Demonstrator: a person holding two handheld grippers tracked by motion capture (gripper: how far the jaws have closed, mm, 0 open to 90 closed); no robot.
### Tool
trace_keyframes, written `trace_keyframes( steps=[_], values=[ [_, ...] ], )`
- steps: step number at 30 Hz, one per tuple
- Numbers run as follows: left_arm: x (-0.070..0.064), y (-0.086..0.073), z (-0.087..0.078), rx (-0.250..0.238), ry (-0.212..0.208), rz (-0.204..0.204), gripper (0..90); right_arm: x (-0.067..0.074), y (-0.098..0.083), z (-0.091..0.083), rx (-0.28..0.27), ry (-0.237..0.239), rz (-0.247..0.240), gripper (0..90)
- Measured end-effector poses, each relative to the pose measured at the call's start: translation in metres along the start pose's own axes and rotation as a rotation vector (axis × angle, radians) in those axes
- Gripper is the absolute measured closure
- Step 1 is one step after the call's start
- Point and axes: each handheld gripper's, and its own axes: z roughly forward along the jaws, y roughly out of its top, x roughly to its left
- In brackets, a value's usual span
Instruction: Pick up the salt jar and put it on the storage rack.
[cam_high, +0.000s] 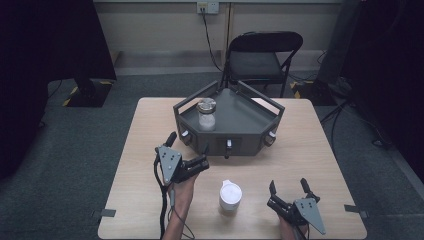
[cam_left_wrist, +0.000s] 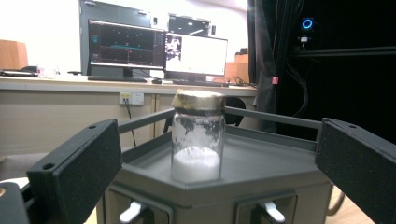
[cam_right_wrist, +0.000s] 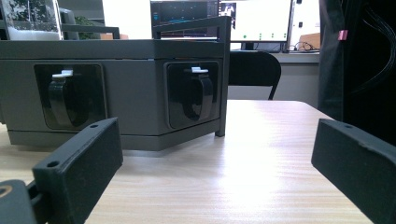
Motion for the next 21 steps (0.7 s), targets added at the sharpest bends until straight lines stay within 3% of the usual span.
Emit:
trace_keyframes(
  steps=[5,10,12,14,21],
  values=[
    [-0.005,-0.005,-0.012,0.003,0.017,0.029,0.1,0.0,0.0,0.0,0.0,0.0,0.0,0.2],
    [-0.003,-0.011,-0.023,0.002,0.025,0.01,0.6,0.0,0.0,0.0,0.0,0.0,0.0,0.2],
    [-0.004,-0.013,-0.028,0.004,0.028,0.013,0.9,0.0,0.0,0.0,0.0,-0.001,0.0,0.2],
    [-0.002,-0.017,-0.032,-0.001,0.006,0.015,1.7,0.0,0.0,0.0,0.0,-0.001,0.0,0.2],
    [-0.004,-0.03,-0.047,-0.007,0.013,0.014,0.8,0.0,0.0,0.0,0.0,0.0,0.0,0.2]
  ],
)
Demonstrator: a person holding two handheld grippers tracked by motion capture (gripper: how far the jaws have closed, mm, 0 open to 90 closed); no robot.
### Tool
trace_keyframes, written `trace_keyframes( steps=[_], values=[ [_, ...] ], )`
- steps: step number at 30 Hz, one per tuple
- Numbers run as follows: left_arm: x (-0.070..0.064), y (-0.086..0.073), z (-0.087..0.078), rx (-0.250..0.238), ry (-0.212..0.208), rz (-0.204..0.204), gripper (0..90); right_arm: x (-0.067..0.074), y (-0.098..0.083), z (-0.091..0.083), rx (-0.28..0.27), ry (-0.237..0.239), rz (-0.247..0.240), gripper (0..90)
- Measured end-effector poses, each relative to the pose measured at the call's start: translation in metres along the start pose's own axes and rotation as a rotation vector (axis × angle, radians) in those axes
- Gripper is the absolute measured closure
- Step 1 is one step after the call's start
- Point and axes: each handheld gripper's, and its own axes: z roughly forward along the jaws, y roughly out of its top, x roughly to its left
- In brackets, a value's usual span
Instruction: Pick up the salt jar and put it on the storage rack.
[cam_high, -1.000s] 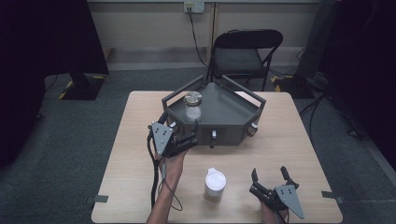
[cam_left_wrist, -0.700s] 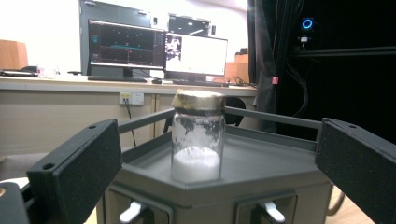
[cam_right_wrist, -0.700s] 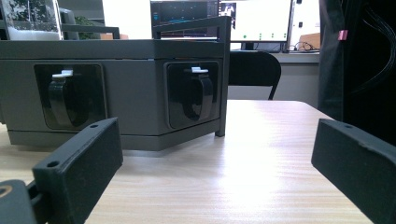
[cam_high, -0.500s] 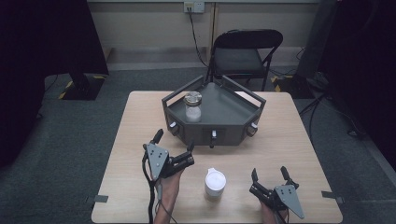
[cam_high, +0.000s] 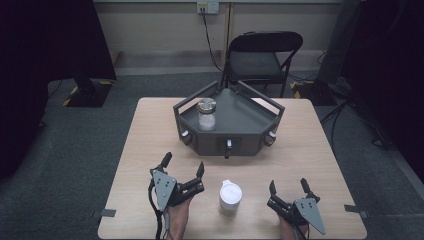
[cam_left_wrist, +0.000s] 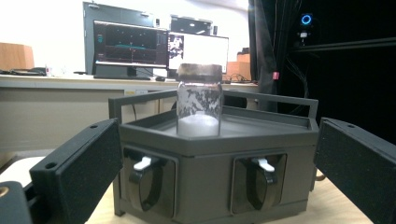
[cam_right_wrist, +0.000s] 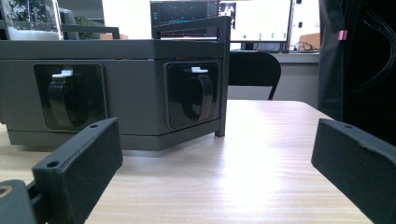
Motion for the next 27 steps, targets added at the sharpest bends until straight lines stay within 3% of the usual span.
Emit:
trace_keyframes(
  steps=[6,11,23,27],
  values=[
    [0.002,-0.009,-0.009,0.011,0.007,0.008,0.4,0.0,0.0,0.0,0.0,0.001,0.0,0.2],
    [0.002,-0.021,-0.013,0.029,0.06,0.022,0.0,0.0,0.0,0.0,0.0,-0.001,0.0,0.2],
    [0.015,-0.041,-0.016,0.074,0.091,-0.001,0.0,0.0,0.0,0.0,0.0,0.0,0.0,0.2],
    [0.02,-0.046,-0.018,0.081,0.082,0.006,0.0,0.0,0.0,0.0,0.0,-0.001,0.0,0.2]
  ],
)
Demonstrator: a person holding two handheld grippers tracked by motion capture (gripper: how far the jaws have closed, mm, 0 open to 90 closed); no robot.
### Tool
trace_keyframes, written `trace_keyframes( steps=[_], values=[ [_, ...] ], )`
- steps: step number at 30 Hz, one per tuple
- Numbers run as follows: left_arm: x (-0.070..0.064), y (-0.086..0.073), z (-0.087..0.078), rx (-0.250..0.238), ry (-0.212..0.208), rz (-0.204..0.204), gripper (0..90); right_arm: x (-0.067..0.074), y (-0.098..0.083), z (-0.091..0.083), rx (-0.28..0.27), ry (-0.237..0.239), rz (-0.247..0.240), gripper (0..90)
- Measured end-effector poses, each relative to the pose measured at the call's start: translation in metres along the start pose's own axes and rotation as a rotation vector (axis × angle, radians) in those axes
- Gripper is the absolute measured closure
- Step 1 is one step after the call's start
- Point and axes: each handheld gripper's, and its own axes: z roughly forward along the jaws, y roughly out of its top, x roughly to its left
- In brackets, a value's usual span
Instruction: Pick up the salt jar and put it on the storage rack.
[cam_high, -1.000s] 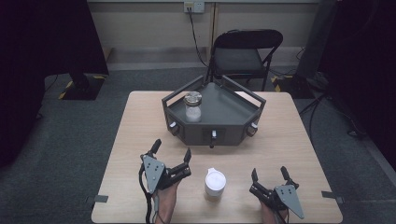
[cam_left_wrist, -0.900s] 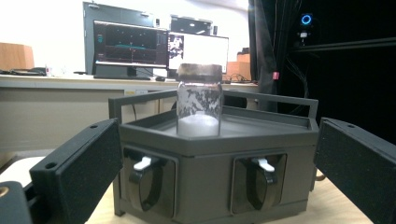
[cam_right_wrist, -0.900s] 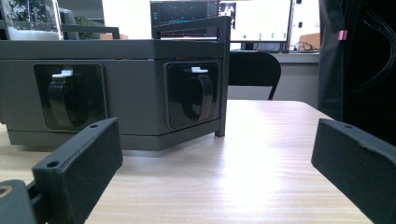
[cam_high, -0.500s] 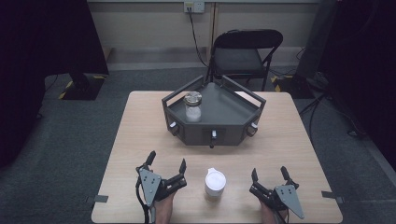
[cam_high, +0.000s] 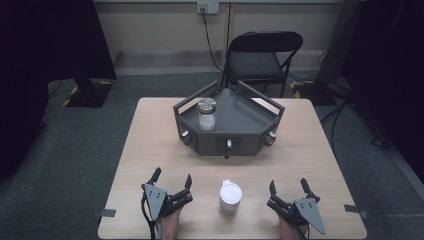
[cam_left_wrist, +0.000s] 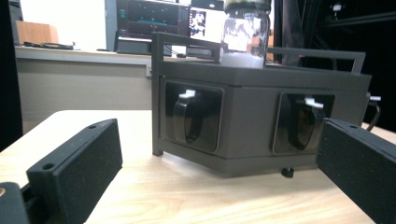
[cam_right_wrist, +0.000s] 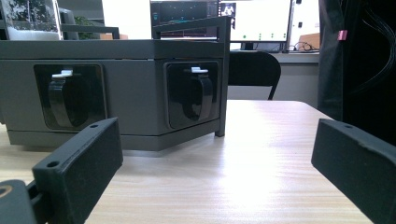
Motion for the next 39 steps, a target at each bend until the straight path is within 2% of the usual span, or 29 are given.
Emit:
trace_keyframes(
  steps=[3,8,10,13,16,18,25,30,33,39],
  values=[
    [0.001,-0.002,-0.001,0.01,0.002,-0.008,0.0,0.0,0.0,0.0,0.0,0.0,0.0,0.2],
    [-0.002,-0.008,-0.002,0.013,0.015,0.014,0.0,0.0,0.0,0.0,0.0,0.0,0.0,0.2],
    [-0.002,-0.009,-0.001,0.02,0.014,-0.001,0.0,0.0,0.0,0.0,0.0,0.0,0.0,0.2],
    [-0.004,-0.012,-0.001,0.031,0.024,0.021,0.0,0.0,0.0,0.0,-0.001,0.002,0.001,0.2],
    [-0.004,-0.013,-0.002,0.041,0.028,0.014,0.0,0.0,0.0,0.0,0.0,0.002,0.0,0.2],
    [-0.005,-0.014,-0.003,0.036,0.025,0.035,0.0,0.0,0.0,0.0,0.0,0.001,0.0,0.3],
    [-0.004,-0.016,-0.004,0.029,0.046,0.01,0.0,0.0,0.0,0.0,0.0,0.001,0.0,0.3],
    [-0.007,-0.016,-0.004,0.026,0.056,0.033,0.0,0.0,0.0,0.0,0.0,-0.001,0.0,0.3],
    [-0.013,-0.018,-0.005,0.019,0.078,0.076,0.0,0.0,0.0,0.0,0.0,-0.002,0.0,0.3],
    [-0.014,-0.019,-0.005,0.016,0.085,0.064,0.0,0.0,0.0,0.0,0.0,-0.001,0.0,0.4]
  ],
)
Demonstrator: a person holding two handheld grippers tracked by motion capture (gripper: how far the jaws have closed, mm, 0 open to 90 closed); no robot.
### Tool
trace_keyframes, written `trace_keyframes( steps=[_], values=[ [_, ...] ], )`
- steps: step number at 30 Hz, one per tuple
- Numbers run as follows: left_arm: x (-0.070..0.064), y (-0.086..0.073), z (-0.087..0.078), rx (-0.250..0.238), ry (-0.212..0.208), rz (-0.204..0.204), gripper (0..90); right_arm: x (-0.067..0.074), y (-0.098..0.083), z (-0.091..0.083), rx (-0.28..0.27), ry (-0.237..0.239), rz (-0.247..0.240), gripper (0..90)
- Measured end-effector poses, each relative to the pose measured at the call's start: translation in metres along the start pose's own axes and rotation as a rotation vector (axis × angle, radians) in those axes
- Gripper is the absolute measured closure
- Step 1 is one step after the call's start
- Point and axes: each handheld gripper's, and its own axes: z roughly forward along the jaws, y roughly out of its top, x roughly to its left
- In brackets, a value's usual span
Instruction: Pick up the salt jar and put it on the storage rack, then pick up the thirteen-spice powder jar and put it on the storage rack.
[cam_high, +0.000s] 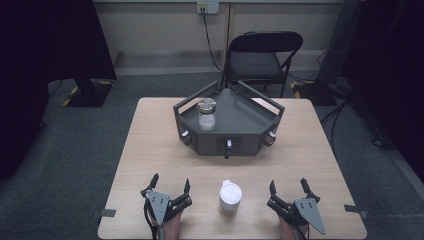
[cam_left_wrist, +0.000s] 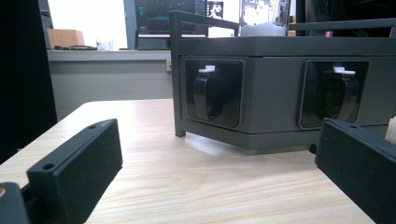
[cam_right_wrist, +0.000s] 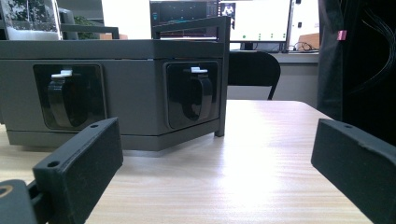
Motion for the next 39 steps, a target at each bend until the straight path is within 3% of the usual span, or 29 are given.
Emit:
trace_keyframes(
  steps=[27,31,35,39],
  values=[
    [0.0,0.0,0.0,0.001,0.002,0.0,0.1,-0.001,0.001,0.0,0.003,0.003,0.008,0.0],
    [-0.001,0.0,0.0,0.001,0.004,0.001,0.1,-0.003,0.006,0.001,0.006,0.03,0.002,0.0],
    [0.0,0.0,0.0,0.001,0.001,0.0,0.1,-0.001,0.016,-0.002,-0.036,0.076,0.004,0.0],
    [0.0,0.0,0.0,0.001,0.001,0.001,0.1,0.003,0.028,-0.004,-0.105,0.188,0.005,0.0]
  ],
)
